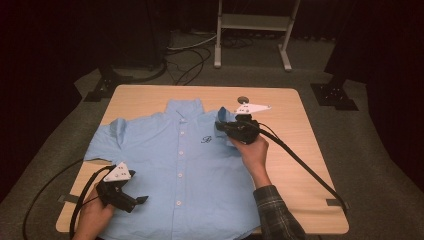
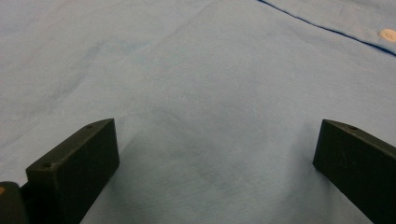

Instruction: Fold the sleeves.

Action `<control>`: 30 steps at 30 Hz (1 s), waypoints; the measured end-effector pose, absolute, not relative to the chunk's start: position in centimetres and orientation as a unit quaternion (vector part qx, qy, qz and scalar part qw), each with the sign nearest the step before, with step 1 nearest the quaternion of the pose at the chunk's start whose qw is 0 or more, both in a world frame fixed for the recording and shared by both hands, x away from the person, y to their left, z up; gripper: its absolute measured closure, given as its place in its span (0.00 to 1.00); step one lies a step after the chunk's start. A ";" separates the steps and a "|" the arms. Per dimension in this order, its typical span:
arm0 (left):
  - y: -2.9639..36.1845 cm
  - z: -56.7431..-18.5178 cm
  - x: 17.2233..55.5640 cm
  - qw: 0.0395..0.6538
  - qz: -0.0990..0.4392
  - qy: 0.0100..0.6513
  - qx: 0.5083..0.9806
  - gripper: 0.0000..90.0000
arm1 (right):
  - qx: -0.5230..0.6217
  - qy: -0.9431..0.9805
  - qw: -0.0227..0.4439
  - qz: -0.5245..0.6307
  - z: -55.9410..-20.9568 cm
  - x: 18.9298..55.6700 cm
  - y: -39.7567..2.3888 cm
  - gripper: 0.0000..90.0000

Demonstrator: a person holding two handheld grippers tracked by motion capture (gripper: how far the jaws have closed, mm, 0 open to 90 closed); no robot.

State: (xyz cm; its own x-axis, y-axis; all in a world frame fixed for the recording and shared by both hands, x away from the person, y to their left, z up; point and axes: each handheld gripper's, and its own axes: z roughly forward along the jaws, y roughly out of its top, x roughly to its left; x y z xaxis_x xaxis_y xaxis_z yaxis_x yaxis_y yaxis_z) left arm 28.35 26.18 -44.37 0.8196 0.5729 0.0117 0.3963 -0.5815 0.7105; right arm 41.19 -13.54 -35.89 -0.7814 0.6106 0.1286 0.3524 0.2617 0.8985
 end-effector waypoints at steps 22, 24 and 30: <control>26.2 -44.4 28.4 0.365 0.120 0.275 0.881 0.00 | 0.252 0.818 0.095 0.508 -36.3 42.3 -4.5 0.98; 26.2 -44.4 28.4 0.365 0.121 0.274 0.882 0.00 | 0.254 0.820 0.092 0.504 -36.7 42.4 -4.4 0.98; 26.2 -44.4 28.3 0.366 0.120 0.276 0.880 0.00 | 0.260 0.820 0.083 0.502 -38.3 42.5 -3.5 0.98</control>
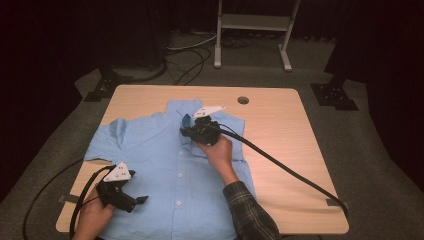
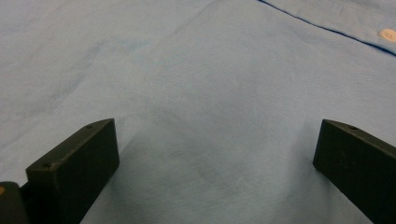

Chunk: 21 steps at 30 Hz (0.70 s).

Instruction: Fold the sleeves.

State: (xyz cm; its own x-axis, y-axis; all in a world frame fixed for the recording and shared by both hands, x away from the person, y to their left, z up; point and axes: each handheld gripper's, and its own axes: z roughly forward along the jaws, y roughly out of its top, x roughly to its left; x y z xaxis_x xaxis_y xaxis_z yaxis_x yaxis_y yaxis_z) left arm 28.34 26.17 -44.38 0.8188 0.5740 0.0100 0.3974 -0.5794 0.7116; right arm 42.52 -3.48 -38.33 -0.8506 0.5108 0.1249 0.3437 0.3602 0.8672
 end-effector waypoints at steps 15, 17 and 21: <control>26.2 -44.4 28.4 0.365 0.120 0.275 0.881 0.00 | 0.239 0.828 0.040 0.505 -39.3 42.2 -1.5 0.68; 26.2 -44.4 28.4 0.365 0.120 0.275 0.881 0.00 | 0.231 0.827 0.031 0.511 -38.9 41.8 -1.6 0.56; 26.2 -44.4 28.4 0.365 0.120 0.275 0.881 0.00 | 0.219 0.824 0.029 0.521 -38.1 41.2 -1.6 0.43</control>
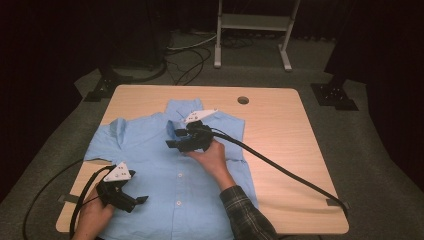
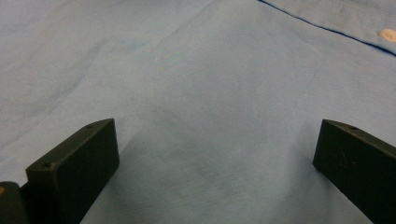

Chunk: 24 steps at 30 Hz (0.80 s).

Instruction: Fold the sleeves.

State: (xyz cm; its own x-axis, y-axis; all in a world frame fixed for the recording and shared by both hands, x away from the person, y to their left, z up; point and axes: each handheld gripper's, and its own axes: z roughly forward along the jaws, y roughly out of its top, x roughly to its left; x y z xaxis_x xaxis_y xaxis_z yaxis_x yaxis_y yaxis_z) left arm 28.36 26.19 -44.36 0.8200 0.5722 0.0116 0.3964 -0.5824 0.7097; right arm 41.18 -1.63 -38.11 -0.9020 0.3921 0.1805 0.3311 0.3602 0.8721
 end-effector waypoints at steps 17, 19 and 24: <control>26.2 -44.4 28.4 0.365 0.120 0.275 0.881 0.00 | 0.253 0.833 0.029 0.491 -38.3 41.4 -3.6 0.01; 26.2 -44.4 28.3 0.366 0.121 0.275 0.881 0.00 | 0.256 0.835 0.037 0.486 -38.3 41.4 -4.2 0.00; 26.2 -44.4 28.3 0.366 0.121 0.275 0.881 0.00 | 0.260 0.840 0.055 0.474 -38.4 41.0 -5.7 0.00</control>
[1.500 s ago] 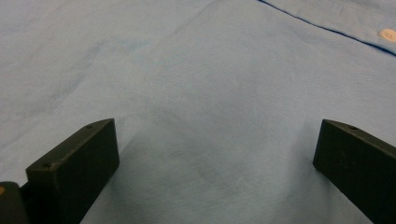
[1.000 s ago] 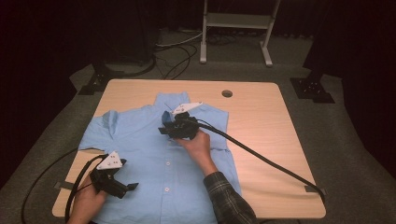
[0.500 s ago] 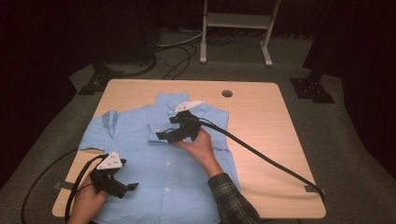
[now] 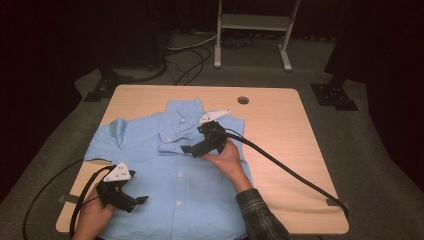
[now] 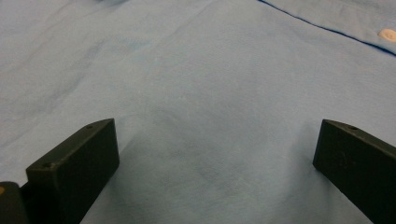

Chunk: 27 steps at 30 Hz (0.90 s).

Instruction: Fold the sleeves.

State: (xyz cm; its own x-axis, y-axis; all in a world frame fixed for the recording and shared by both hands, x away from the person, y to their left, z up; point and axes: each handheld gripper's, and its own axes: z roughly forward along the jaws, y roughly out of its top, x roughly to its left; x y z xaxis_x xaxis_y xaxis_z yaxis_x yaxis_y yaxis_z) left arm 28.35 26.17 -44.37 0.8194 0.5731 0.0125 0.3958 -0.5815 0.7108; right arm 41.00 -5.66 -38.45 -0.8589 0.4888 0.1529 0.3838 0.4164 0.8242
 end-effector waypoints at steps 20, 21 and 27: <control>26.2 -44.4 28.3 0.365 0.121 0.275 0.881 0.00 | 0.288 0.869 0.093 0.393 -40.5 38.8 -12.4 0.00; 26.2 -44.4 28.4 0.365 0.121 0.275 0.881 0.00 | 0.291 0.869 0.090 0.391 -40.7 38.6 -12.8 0.00; 26.2 -44.4 28.3 0.365 0.121 0.275 0.881 0.00 | 0.298 0.872 0.087 0.378 -41.6 37.8 -14.9 0.00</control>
State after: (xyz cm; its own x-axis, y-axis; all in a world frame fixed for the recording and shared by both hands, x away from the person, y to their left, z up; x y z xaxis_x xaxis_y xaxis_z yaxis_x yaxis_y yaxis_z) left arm 28.35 26.18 -44.37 0.8196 0.5728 0.0120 0.3962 -0.5818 0.7103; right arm 37.80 -14.86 -41.62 -0.8066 0.5865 0.0731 0.4542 0.5360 0.7116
